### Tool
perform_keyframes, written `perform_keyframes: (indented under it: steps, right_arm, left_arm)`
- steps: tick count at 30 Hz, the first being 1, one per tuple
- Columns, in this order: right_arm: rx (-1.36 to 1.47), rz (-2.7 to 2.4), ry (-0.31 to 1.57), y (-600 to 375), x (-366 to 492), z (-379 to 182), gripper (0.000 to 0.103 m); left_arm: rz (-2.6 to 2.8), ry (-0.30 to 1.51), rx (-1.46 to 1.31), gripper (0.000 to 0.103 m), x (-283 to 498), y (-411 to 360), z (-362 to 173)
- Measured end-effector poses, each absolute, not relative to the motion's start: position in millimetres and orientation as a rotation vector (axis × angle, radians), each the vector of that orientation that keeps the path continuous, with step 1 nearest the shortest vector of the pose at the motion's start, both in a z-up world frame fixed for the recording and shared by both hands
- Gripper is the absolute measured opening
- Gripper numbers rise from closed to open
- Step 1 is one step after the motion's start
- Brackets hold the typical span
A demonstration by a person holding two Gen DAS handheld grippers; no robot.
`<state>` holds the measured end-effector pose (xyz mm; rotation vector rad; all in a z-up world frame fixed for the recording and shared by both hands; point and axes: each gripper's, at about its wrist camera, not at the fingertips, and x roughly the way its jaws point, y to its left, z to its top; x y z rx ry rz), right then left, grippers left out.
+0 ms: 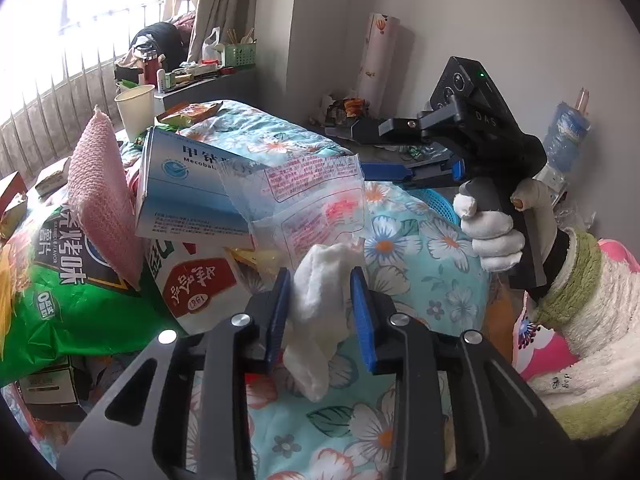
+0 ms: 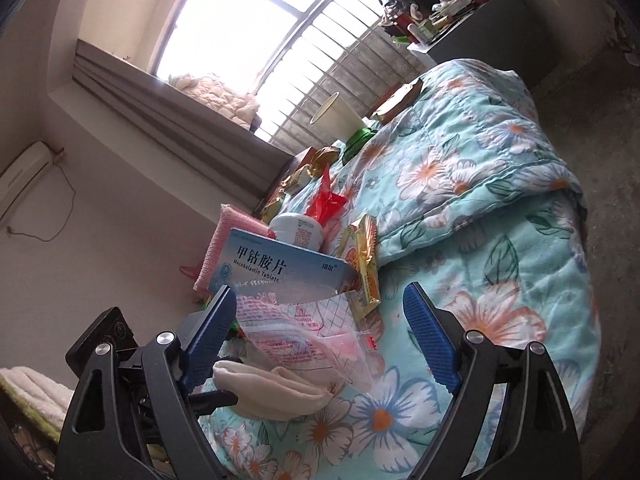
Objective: Collect trash
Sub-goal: 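Grasp the white tissue with the left tool while the right tool grasps the clear plastic bag, then carry tissue and bag to the blue wastebasket and open both tools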
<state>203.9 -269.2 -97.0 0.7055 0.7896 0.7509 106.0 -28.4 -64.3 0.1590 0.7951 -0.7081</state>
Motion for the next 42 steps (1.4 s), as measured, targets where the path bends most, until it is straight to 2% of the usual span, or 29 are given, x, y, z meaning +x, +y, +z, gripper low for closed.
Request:
perform_keyframes:
  steps: [4, 17, 22, 26, 32, 42]
  right_arm:
    - [0.647, 0.759, 0.795, -261.9, 193.7, -92.8, 0.082]
    - [0.446, 0.68, 0.822, -245.9, 171.5, -83.1, 0.036]
    - [0.359, 0.642, 0.81, -237.4, 161.4, -76.4, 0.028]
    - [0.337, 0.6, 0.79, -237.0, 150.9, -70.6, 0.014]
    - [0.373, 0.524, 0.729, -249.6, 129.7, -57.9, 0.009]
    - [0.503, 0.375, 0.607, -295.7, 91.3, -36.5, 0.007]
  left_arm:
    - [-0.712, 0.806, 0.144, 0.022, 107.9, -26.0, -65.3]
    - [-0.716, 0.803, 0.138, 0.014, 105.6, -28.6, -65.6]
    - [-0.712, 0.803, 0.134, 0.012, 103.5, -28.2, -65.5]
    - [-0.713, 0.799, 0.127, 0.009, 101.4, -25.8, -65.9]
    - [-0.732, 0.777, 0.112, 0.004, 94.2, -20.5, -61.2]
    - [-0.813, 0.705, 0.066, 0.003, 73.4, -16.2, -38.3]
